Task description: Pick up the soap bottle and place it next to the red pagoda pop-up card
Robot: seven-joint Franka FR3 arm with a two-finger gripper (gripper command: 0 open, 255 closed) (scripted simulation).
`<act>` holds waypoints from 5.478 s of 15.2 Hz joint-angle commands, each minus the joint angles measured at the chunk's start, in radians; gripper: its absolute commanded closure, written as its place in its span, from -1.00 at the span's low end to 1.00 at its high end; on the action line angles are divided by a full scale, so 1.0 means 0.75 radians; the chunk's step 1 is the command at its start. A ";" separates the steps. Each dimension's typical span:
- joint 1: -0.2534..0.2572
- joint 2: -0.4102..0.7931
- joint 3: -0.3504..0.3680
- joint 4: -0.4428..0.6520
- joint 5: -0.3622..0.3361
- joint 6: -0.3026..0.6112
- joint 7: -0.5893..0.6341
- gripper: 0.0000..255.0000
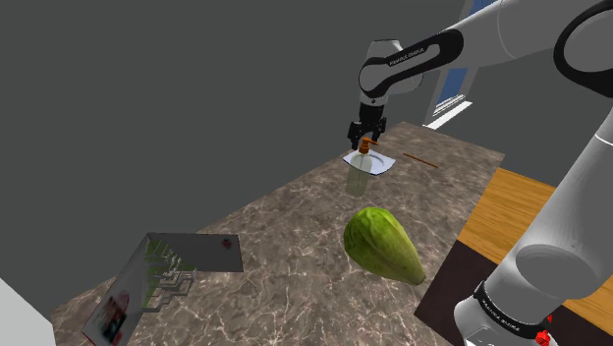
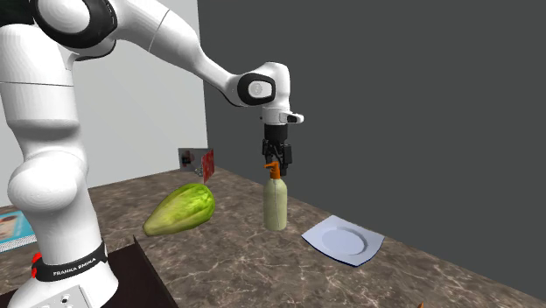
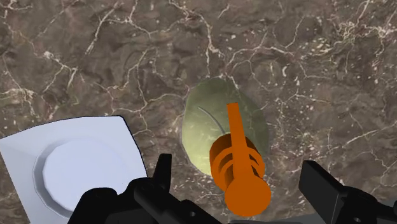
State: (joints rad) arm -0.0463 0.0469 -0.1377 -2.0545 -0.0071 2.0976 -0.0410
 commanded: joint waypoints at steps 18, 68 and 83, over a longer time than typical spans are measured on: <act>0.001 -0.036 0.000 0.067 -0.005 -0.103 0.003 1.00; -0.011 0.108 -0.008 1.172 0.017 -1.065 -0.021 1.00; 0.210 -0.054 0.176 1.015 -0.006 -1.073 0.377 1.00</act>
State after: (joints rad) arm 0.0985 0.0080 -0.0181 -1.2941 -0.0113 1.2951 0.2148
